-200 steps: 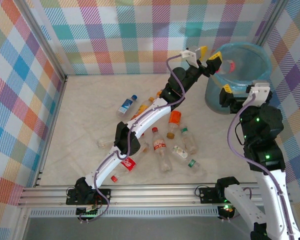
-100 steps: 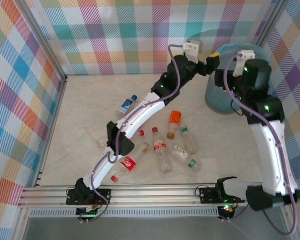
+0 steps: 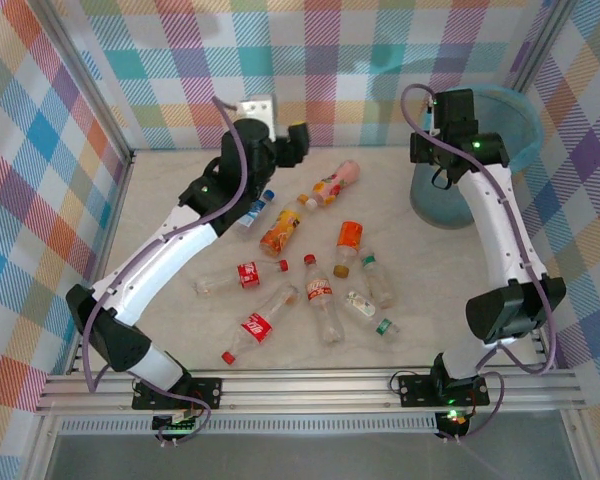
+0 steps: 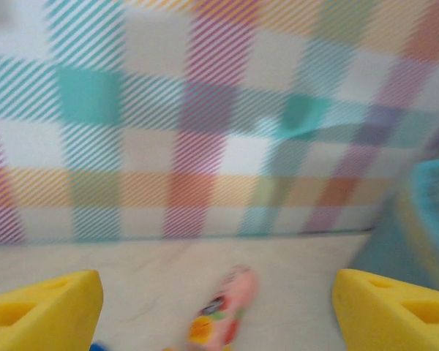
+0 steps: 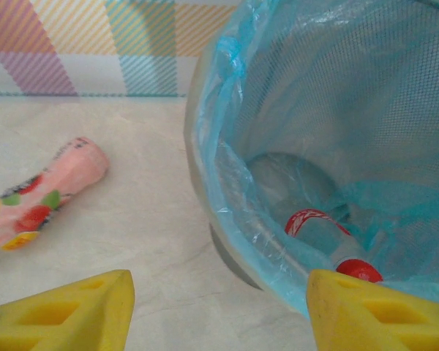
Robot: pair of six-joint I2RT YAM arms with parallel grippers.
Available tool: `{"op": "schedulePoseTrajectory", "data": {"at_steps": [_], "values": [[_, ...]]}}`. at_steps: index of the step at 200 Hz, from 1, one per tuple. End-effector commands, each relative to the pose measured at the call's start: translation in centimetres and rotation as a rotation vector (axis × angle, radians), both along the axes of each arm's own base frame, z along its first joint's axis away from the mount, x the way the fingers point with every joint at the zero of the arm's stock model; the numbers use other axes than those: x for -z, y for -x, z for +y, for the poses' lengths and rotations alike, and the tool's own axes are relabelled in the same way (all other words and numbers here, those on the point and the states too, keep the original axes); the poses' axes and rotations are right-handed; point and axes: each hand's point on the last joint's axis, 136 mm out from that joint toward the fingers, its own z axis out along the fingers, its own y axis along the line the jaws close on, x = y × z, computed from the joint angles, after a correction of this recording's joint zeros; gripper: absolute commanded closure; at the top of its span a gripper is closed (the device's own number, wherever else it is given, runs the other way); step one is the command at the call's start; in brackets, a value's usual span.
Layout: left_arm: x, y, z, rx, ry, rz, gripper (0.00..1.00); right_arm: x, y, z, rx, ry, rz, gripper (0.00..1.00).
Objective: Put the plastic bottles in the bin
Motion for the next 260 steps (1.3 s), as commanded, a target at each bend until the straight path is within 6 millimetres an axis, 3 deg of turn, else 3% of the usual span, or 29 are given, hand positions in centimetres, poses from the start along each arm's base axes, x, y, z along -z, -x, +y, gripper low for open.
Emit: {"op": "schedulePoseTrajectory", "data": {"at_steps": [1, 20, 61, 125, 185, 260], "values": [[1.4, 0.7, 2.9, -0.061, 0.026, 0.032, 0.19, -0.4, -0.9, -0.8, 0.005, 0.095, -0.024, 0.37], [2.1, 1.0, 4.0, -0.070, 0.029, 0.048, 0.19, 0.3, -1.6, -1.2, 0.009, 0.136, -0.021, 0.37], [3.1, 1.1, 4.0, -0.056, 0.039, 0.064, 0.19, 2.3, -3.2, -2.3, 0.004, 0.240, 0.029, 0.34], [3.9, 0.7, 3.5, -0.038, 0.049, 0.084, 0.19, 6.6, -4.2, -1.9, -0.054, 0.259, 0.147, 0.50], [3.7, 0.9, 3.6, -0.030, 0.049, 0.085, 0.19, 5.0, -4.4, 0.0, -0.164, 0.211, 0.121, 0.74], [3.3, 2.2, 5.6, -0.050, 0.018, 0.094, 0.17, 3.5, -3.1, 2.9, -0.279, 0.085, 0.104, 0.84]]}}
